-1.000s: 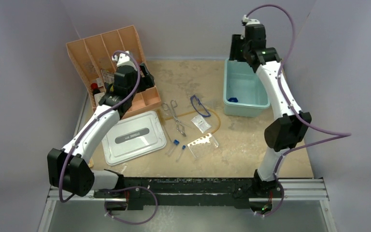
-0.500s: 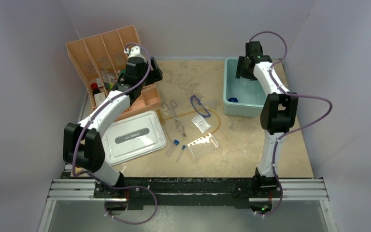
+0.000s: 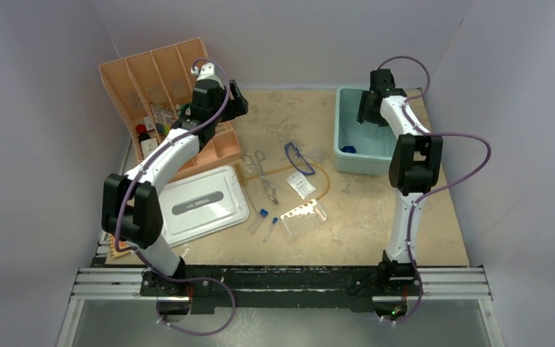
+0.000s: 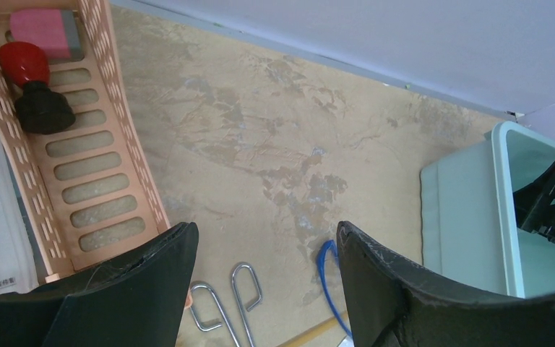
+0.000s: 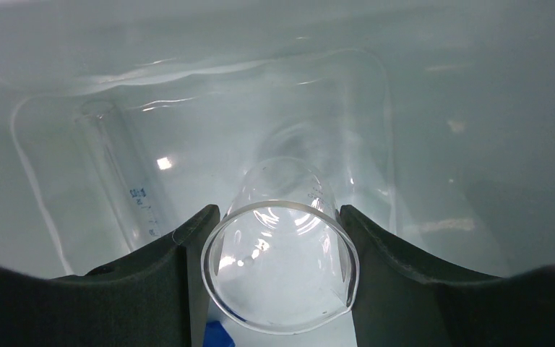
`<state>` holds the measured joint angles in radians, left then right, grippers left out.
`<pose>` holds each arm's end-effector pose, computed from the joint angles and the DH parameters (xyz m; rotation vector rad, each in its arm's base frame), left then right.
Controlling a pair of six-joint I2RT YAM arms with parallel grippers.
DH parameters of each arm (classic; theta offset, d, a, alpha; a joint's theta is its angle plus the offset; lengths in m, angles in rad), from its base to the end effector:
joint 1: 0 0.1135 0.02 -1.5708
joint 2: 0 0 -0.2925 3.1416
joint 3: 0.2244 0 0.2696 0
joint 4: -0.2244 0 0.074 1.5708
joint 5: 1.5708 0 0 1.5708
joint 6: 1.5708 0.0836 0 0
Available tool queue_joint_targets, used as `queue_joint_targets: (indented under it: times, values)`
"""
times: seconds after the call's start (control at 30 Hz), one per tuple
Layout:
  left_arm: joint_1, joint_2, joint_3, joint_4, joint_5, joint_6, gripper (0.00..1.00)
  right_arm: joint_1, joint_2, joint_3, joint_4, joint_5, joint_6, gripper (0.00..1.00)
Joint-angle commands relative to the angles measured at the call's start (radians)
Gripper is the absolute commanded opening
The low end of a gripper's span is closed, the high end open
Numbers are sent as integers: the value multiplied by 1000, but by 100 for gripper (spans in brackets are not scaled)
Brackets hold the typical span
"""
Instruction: Organize the chemistry lab equipment
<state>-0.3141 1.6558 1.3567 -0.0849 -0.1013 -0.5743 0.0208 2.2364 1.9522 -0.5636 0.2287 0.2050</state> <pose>0.4395 -0.1339 0.3259 -0.3245 1.9576 -0.4841 0.5729 -0.0070 0.2109 0.3237 2.3745 -0.1713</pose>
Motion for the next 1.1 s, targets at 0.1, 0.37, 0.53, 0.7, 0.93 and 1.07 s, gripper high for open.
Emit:
queue_joint_targets:
  times: [0.1, 0.37, 0.53, 0.7, 0.93, 1.07]
  values:
    - [7, 10, 49, 38, 18, 17, 69, -2, 9, 10, 58, 67, -16, 62]
    - [7, -5, 41, 17, 26, 28, 69, -5, 12, 6, 67, 23, -22, 73]
    - [7, -37, 29, 8, 22, 41, 69, -4, -18, 24, 54, 23, -23, 79]
    - [7, -72, 20, -15, 0, 53, 69, -2, -109, 42, 52, 42, -43, 84]
    - [7, -142, -42, -19, -13, 50, 69, 56, -289, 15, 31, -34, -54, 85]
    - [7, -187, -93, -5, -12, 50, 69, 176, -388, -35, 45, -45, -101, 73]
